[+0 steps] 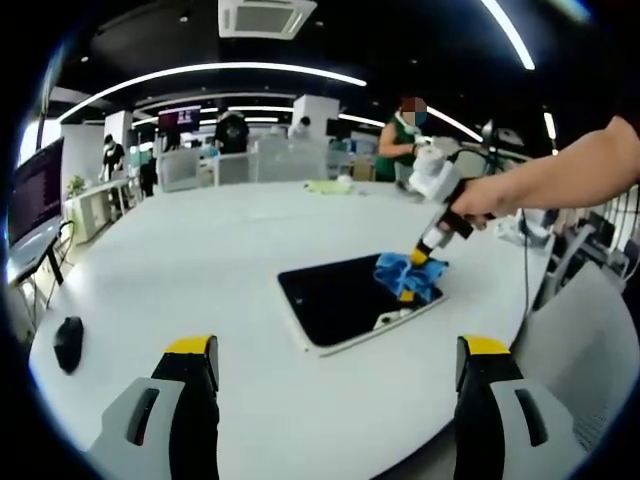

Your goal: Wipe the mirror surface with the cleaning cloth until all visible marks leave the cleaned area.

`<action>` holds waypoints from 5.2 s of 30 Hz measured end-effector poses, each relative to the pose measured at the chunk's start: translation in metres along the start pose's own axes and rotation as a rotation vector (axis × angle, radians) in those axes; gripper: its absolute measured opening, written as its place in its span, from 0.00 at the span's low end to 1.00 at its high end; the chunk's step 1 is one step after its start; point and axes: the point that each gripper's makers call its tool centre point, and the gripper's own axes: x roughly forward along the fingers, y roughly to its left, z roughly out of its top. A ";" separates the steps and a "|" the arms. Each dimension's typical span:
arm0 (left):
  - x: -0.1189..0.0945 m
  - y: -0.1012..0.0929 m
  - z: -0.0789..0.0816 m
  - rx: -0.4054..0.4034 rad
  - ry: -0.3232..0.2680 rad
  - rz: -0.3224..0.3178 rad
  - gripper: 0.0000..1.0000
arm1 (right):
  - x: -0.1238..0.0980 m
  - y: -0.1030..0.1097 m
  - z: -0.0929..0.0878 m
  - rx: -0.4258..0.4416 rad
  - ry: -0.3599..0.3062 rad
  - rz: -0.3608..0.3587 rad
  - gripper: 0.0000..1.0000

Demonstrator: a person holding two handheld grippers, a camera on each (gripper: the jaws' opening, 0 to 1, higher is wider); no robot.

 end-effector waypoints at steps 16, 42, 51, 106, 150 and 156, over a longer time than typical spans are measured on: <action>0.000 0.001 -0.001 -0.007 0.001 0.005 0.99 | 0.000 0.000 0.000 -0.009 -0.008 -0.011 0.01; -0.001 -0.001 -0.002 0.003 0.008 -0.004 0.99 | -0.007 0.013 -0.018 -0.047 -0.010 -0.028 0.01; -0.001 -0.001 -0.001 0.001 0.006 -0.003 0.99 | -0.010 0.019 -0.026 -0.026 -0.015 -0.020 0.01; 0.000 -0.001 -0.001 -0.001 0.005 -0.002 0.99 | -0.010 0.041 -0.031 -0.017 -0.015 -0.006 0.01; 0.000 -0.002 0.000 -0.007 -0.003 -0.008 0.99 | 0.010 0.110 0.012 -0.101 -0.034 0.045 0.02; 0.000 -0.002 0.000 -0.007 -0.004 -0.010 0.99 | 0.016 0.125 0.024 -0.140 -0.028 0.055 0.02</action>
